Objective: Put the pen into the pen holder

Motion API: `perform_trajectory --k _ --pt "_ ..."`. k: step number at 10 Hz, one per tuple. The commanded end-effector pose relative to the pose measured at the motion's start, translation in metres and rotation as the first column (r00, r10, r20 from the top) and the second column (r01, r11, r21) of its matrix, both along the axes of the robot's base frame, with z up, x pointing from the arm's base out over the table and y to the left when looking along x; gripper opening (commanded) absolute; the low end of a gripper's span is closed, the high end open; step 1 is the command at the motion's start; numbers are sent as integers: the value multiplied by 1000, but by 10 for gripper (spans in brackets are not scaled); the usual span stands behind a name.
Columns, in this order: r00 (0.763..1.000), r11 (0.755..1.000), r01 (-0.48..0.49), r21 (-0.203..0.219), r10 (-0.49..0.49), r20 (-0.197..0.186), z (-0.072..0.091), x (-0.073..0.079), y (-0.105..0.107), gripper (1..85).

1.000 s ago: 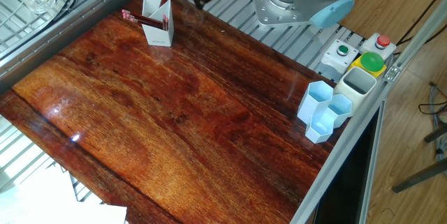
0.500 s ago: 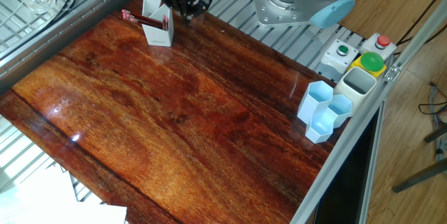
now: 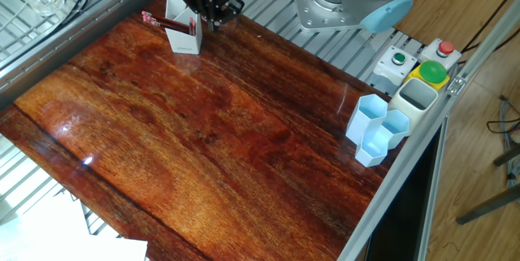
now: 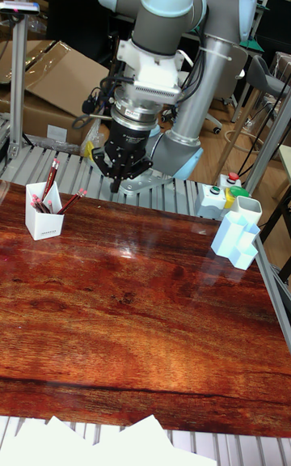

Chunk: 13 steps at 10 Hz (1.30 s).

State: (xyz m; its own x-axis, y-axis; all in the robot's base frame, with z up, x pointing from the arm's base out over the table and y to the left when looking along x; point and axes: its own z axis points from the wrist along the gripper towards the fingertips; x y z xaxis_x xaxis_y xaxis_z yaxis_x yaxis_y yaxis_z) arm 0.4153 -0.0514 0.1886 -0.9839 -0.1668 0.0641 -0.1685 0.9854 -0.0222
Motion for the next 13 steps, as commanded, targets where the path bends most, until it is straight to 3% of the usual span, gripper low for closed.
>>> perform_trajectory --k 1,3,4,5,7,8,11,13 --pt "996 996 93 -2 -93 -8 31 5 31 10" --pt "987 987 158 -18 -159 -18 54 14 70 10" --pt "980 980 198 -22 -197 25 58 36 81 10" --pt "970 972 236 -17 -234 58 57 65 80 10" --pt "956 958 284 -39 -280 84 36 104 52 10" --pt "962 966 256 -43 -250 113 24 115 36 10" --pt "969 977 211 -6 -208 137 14 137 44 10" --pt "972 981 193 3 -192 135 10 140 47 10"
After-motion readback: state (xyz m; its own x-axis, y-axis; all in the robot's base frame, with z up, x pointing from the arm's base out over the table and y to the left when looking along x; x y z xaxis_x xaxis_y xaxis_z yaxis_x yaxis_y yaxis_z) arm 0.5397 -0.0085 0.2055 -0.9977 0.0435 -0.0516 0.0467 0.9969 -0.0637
